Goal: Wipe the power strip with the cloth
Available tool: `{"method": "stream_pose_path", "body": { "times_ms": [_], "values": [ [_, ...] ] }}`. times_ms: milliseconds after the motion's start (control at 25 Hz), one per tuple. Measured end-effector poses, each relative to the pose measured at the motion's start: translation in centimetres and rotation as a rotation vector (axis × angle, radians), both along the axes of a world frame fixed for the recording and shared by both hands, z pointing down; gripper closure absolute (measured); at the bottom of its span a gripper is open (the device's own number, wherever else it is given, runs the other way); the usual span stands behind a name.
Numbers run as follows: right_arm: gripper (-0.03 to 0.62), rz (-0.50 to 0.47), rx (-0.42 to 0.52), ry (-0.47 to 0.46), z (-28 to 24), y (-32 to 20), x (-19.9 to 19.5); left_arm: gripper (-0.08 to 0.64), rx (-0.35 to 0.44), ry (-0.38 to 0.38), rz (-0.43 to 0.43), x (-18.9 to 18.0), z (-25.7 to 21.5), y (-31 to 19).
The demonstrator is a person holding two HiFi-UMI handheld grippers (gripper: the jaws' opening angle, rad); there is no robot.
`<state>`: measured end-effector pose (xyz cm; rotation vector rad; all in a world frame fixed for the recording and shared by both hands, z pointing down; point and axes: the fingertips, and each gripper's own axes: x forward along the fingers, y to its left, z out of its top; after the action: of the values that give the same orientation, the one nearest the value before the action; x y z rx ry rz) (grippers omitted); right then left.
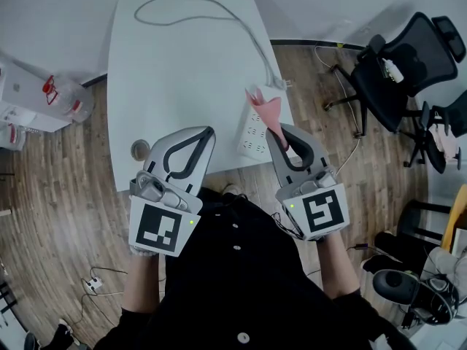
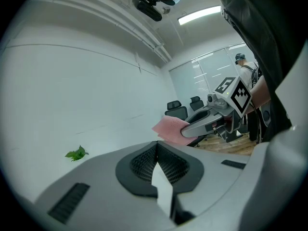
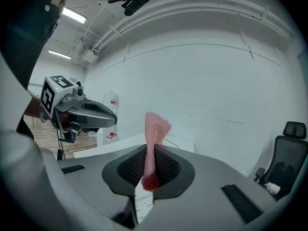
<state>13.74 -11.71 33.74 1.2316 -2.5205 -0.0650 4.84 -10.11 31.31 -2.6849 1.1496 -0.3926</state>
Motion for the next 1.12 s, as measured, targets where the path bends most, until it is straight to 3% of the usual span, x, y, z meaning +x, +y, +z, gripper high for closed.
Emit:
{"method": "stream_pose_path", "body": {
  "times_ms": [1120],
  "values": [
    [0.538,-0.016,0.017,0.018,-0.5,0.4,-1.1,0.546,0.021,-0.003,0.017,0.1,-0.3,0.2]
  ]
}}
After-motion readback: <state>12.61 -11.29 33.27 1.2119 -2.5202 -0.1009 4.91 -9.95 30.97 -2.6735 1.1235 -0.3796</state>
